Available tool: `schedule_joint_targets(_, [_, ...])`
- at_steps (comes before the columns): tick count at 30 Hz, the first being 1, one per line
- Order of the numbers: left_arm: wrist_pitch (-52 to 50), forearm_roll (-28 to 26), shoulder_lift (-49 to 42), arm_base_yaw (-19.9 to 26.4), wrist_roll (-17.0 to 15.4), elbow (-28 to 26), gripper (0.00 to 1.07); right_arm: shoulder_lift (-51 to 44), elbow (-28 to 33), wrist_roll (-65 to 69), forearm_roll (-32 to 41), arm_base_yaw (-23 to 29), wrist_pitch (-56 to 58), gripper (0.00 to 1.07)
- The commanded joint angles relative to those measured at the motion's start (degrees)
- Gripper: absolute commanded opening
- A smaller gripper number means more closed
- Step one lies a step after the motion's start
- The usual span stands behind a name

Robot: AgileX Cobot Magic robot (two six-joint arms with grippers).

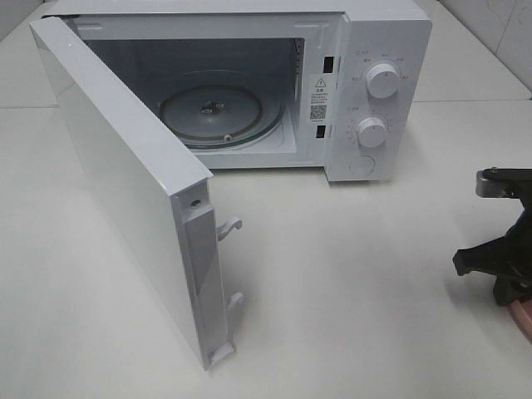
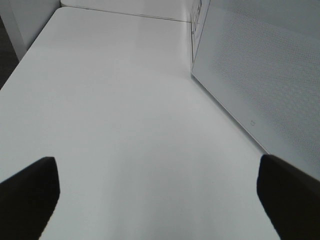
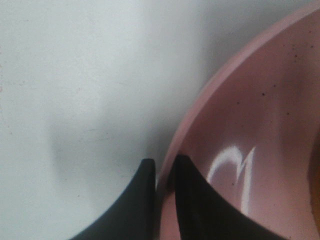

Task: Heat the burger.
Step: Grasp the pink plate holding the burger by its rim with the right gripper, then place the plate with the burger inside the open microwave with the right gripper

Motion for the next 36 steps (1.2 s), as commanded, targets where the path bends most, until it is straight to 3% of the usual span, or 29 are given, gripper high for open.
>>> schedule_joint_targets(1, [-0.8, -0.06, -0.11, 0.17, -0.17, 0.11, 1.0, 0.97, 0.52, 0.06, -0.4, -0.06, 0.34, 0.0])
schedule_joint_targets(14, [-0.8, -0.06, -0.11, 0.17, -0.17, 0.11, 1.0, -0.69, 0.17, 0.52, -0.46, -0.06, 2.69, 0.0])
schedule_joint_targets(28, [-0.8, -0.06, -0.11, 0.17, -0.17, 0.11, 1.0, -9.91, 0.23, 6.47, -8.02, 0.11, 8.31, 0.0])
schedule_joint_targets(36, [-0.8, -0.06, -0.11, 0.17, -0.17, 0.11, 1.0, -11.52, 0.23, 14.55, -17.3, 7.28, 11.97, 0.0])
